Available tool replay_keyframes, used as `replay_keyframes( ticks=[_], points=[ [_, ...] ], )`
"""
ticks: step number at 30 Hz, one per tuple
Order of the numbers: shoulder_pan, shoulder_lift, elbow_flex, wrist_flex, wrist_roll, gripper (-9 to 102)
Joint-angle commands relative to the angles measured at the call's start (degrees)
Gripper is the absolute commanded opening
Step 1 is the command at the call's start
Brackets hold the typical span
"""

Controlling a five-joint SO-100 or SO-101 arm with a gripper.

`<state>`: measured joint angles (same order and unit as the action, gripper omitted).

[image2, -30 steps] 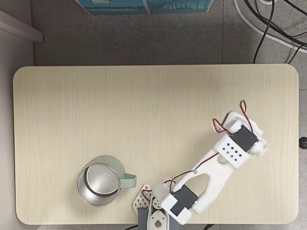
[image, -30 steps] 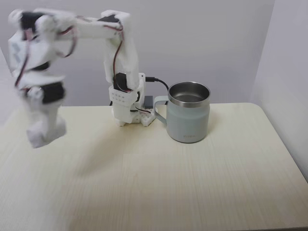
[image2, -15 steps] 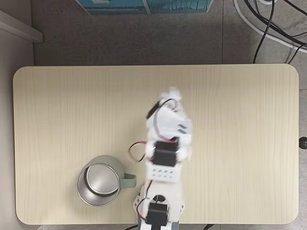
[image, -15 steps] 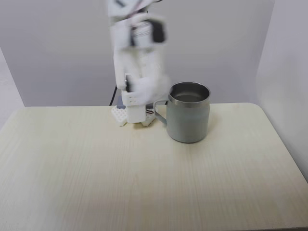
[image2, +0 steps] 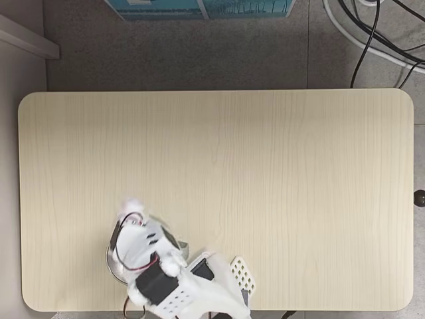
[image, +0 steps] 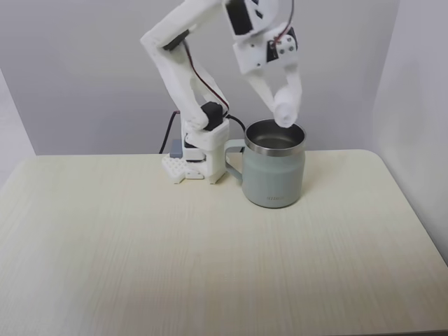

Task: Grasp a dressing and put it in the cup.

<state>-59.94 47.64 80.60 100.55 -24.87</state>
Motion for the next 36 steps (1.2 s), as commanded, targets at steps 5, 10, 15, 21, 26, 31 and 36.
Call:
replay_keyframes(
  ticks=[5, 10, 15, 21, 26, 31, 36],
  points=[
    [-4.4, -6.3, -10.0, -3.4, -3.1, 0],
    [-5.5, -10.3, -17.5, -6.4, -5.0, 0],
    [-5.4, -12.4, -19.6, -6.5, -6.9, 0],
    [-5.7, -14.9, -20.8, -5.7, -8.1, 15],
    [-6.2, -15.7, -21.1, -5.5, -7.9, 20],
    [-6.8, -18.5, -21.4, -5.5, -6.9, 20],
    [-8.0, -20.6, -23.3, -6.2, -5.5, 20]
  ],
)
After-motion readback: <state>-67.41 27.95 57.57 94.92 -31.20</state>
